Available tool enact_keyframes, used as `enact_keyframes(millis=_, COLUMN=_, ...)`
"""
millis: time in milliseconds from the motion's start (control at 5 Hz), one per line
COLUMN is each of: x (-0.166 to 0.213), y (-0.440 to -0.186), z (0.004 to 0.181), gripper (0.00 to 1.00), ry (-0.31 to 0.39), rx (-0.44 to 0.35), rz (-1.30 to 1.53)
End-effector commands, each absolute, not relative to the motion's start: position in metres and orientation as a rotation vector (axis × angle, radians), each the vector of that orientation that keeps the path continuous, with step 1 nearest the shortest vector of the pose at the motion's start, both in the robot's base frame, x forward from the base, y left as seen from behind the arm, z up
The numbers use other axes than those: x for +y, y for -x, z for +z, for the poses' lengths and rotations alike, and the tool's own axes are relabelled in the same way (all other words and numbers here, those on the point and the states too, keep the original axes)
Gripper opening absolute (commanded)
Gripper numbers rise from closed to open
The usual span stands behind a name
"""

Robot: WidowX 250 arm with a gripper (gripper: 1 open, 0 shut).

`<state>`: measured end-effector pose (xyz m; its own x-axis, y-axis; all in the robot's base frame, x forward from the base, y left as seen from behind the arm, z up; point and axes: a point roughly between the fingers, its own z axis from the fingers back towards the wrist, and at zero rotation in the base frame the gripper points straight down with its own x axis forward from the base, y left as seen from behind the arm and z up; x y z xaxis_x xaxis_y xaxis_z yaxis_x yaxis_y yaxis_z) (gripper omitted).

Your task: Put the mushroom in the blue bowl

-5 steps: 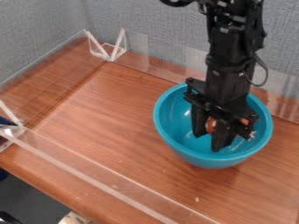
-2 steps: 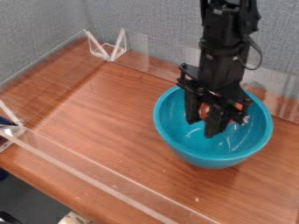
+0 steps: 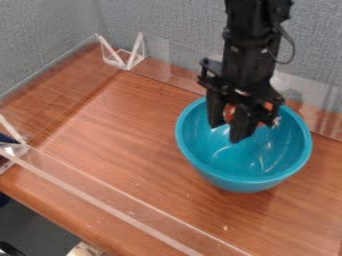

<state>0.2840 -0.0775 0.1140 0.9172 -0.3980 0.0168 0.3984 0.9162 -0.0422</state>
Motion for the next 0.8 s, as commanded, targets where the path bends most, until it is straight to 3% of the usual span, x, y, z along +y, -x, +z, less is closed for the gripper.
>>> enact_keyframes(millis=0, x=-0.07, y=-0.295, z=0.142, gripper=0.0, ry=0.033, rx=-0.097, rz=-0.395)
enact_keyframes(millis=600, x=-0.055, y=-0.302, z=0.15, gripper=0.0, ry=-0.005, rx=-0.092, rz=-0.392)
